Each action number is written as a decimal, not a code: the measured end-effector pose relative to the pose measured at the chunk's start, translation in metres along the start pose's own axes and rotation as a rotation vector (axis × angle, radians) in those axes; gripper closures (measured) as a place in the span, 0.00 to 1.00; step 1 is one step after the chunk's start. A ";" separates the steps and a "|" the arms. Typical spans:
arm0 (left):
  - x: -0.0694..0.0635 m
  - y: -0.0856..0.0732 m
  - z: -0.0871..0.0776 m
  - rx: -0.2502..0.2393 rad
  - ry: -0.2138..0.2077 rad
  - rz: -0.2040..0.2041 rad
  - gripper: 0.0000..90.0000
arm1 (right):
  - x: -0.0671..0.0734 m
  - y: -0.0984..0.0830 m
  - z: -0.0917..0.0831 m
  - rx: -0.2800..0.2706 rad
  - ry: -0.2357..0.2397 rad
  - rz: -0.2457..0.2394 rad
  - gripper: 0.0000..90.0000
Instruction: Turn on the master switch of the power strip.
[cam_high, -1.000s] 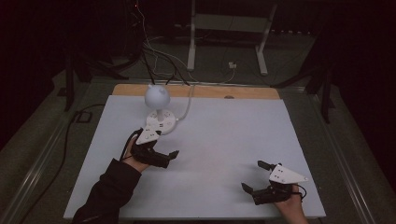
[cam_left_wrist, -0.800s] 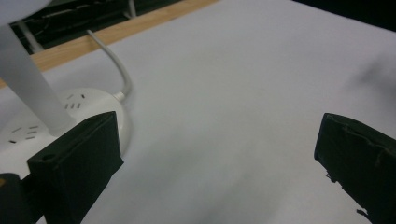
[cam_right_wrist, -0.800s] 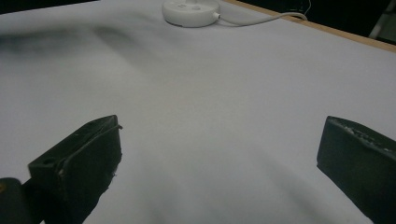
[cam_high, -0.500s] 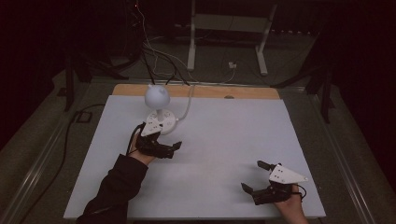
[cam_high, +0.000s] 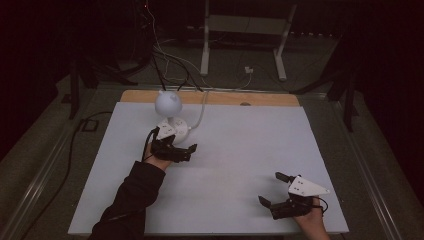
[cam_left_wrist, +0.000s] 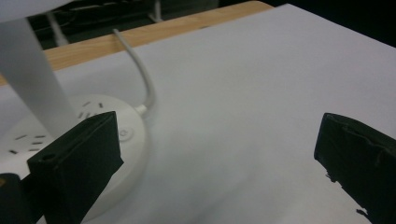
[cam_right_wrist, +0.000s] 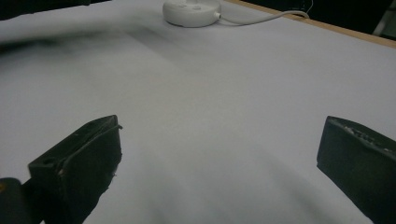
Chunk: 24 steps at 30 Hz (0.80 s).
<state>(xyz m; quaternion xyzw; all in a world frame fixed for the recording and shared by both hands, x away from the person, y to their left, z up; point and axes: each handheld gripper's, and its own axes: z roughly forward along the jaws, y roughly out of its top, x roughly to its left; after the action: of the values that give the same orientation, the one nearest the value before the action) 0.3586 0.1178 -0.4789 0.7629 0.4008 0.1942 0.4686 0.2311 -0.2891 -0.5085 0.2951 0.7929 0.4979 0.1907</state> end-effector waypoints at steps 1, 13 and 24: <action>0.000 0.000 0.002 0.000 0.012 -0.008 0.01 | 0.000 0.000 0.000 0.001 -0.002 -0.002 0.00; 0.008 0.002 0.016 -0.001 0.062 -0.065 0.02 | 0.000 0.000 0.000 0.000 0.003 -0.004 0.00; 0.020 0.000 0.026 -0.003 0.148 -0.093 0.34 | 0.000 0.000 -0.001 -0.007 0.007 0.000 0.00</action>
<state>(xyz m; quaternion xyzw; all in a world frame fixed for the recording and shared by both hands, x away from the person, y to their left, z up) 0.3883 0.1187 -0.4935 0.7263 0.4690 0.2288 0.4474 0.2309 -0.2899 -0.5084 0.2927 0.7919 0.5016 0.1889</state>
